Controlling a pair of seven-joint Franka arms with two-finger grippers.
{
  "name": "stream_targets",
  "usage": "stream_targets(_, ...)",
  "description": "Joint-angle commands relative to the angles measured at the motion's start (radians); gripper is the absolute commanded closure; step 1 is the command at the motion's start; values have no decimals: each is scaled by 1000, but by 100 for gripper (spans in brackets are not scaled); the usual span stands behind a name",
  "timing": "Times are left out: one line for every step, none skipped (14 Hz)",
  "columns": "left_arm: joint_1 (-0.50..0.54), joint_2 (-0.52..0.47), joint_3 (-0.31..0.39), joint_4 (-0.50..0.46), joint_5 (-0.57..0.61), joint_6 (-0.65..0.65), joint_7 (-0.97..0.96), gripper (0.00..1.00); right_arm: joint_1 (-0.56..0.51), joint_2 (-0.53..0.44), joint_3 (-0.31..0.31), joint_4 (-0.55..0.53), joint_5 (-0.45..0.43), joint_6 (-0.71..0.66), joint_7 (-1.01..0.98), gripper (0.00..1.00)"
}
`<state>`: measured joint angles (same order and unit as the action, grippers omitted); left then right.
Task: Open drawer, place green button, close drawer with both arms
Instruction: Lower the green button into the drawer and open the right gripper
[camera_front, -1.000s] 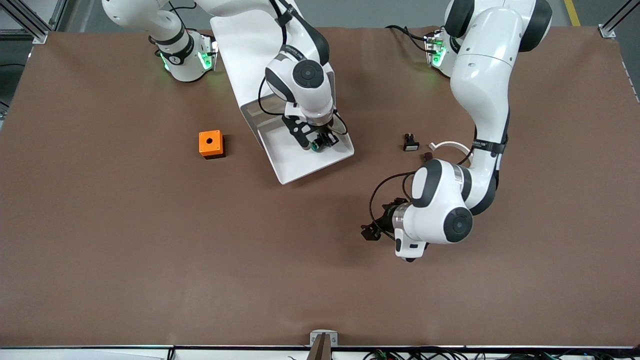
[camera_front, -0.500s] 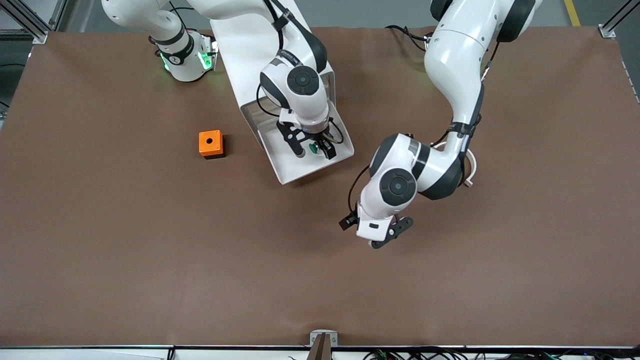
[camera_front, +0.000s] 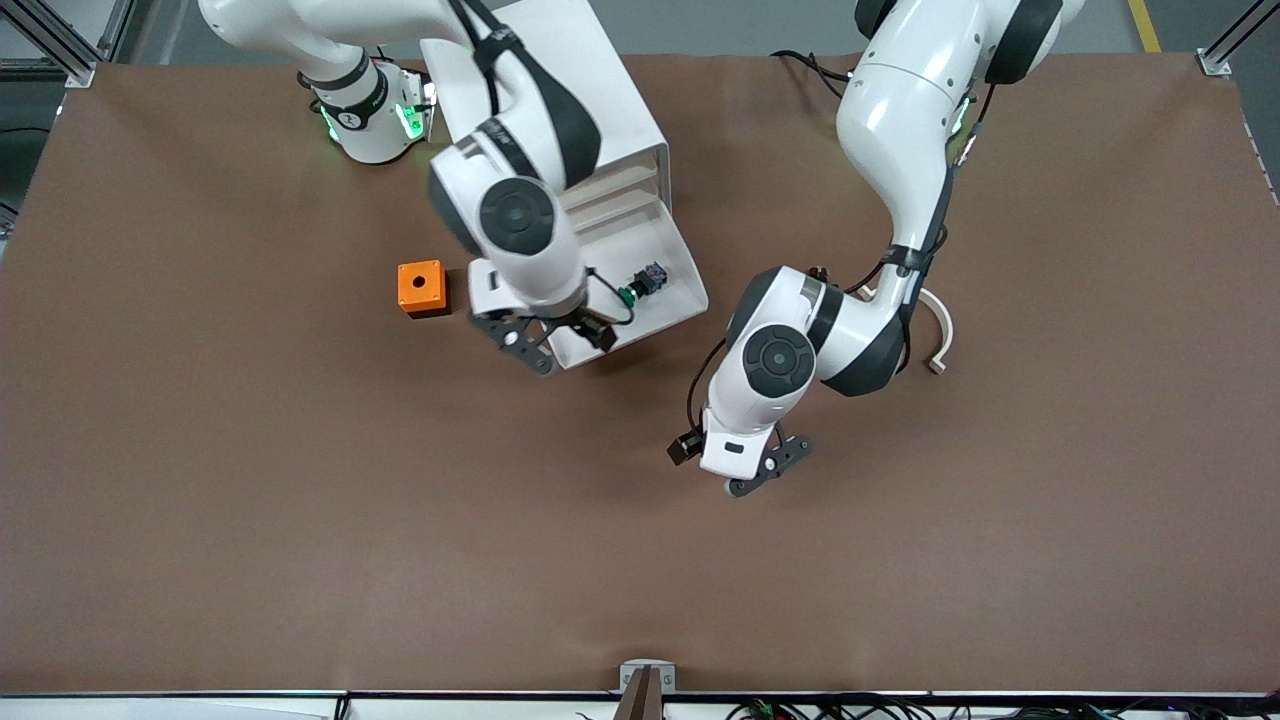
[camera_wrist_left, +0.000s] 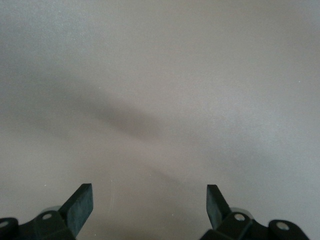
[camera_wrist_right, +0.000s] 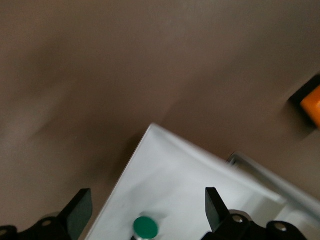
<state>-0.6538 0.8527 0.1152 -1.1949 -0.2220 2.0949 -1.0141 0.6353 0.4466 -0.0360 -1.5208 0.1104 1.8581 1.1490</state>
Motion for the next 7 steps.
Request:
stream_targets(-36,19,6,-8,18,24,-1,0,-135,-72,18,1,-9,-115,-232,0)
stream_targets(-46,20,6,-8,21,24,-3,0,-179,-92,11,-1,-11,-141,-311,0)
stream_targets(-59,22,6,-8,19,24,-3,0,-225,-112,8,-1,-15,-169,-398,0)
stream_targets(-70,22,6,-9,19,24,-3,0,-268,-121,8,-1,-24,-187,-472,0)
stream_targets(-81,22,6,-9,19,24,2,0,-310,-129,8,-1,-34,-203,-548,0)
stream_targets(-99,22,6,-9,19,24,3,0,-357,-138,7,-1,-40,-221,-633,0)
stream_targets(-110,19,6,-9,19,22,2,0,-399,-146,7,-1,-41,-237,-703,0)
